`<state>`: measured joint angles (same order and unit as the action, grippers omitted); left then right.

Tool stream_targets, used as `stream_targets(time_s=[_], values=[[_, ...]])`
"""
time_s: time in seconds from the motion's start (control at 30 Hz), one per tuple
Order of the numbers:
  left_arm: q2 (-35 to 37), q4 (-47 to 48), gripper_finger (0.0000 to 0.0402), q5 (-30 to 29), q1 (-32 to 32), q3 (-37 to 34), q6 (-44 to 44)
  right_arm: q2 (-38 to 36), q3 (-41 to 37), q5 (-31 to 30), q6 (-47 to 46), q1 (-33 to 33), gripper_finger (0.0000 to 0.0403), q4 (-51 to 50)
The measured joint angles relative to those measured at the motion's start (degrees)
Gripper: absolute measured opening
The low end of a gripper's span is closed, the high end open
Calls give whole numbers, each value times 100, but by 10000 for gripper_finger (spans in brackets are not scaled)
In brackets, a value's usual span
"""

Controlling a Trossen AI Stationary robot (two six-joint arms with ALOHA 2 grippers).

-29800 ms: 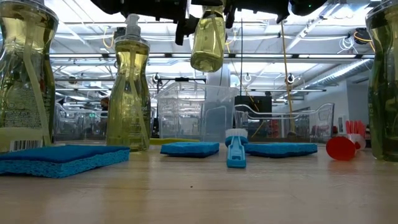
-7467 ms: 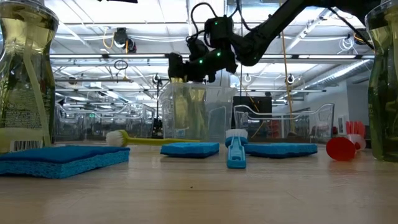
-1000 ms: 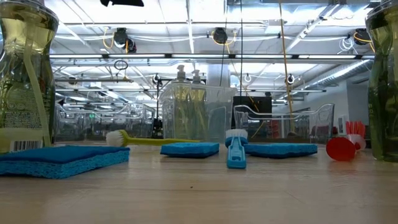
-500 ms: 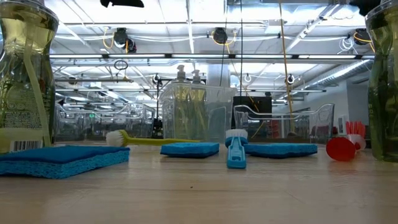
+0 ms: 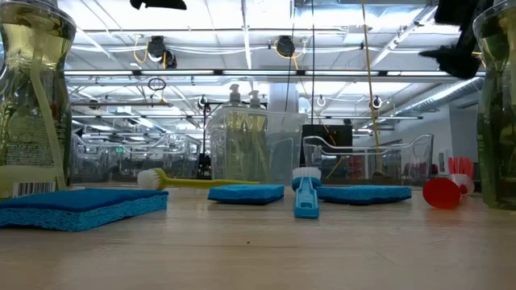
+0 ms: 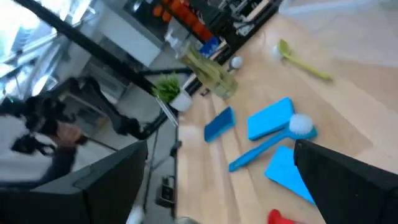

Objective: Pick & Place Kitchen Sink Supplies
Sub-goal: Put the yellow dish soap into the white bin

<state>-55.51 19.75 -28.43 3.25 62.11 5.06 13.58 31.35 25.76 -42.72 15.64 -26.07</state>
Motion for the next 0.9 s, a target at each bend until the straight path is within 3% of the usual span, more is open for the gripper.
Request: stream_targets(time_s=[0.13, 0.37, 0.63, 0.9], values=[[0, -1, 328, 0, -1, 0, 22, -9, -260, 241, 819, -2, 393, 390], [0, 12, 315, 5, 0, 0, 139, -142, -44, 327, 1789, -2, 393, 981], [0, 26, 306, 13, -2, 0, 127, -304, -11, 750, 1944, -227, 393, 906], [0, 26, 323, 11, -1, 0, 110, -304, -10, 743, 2094, -811, 393, 876]])
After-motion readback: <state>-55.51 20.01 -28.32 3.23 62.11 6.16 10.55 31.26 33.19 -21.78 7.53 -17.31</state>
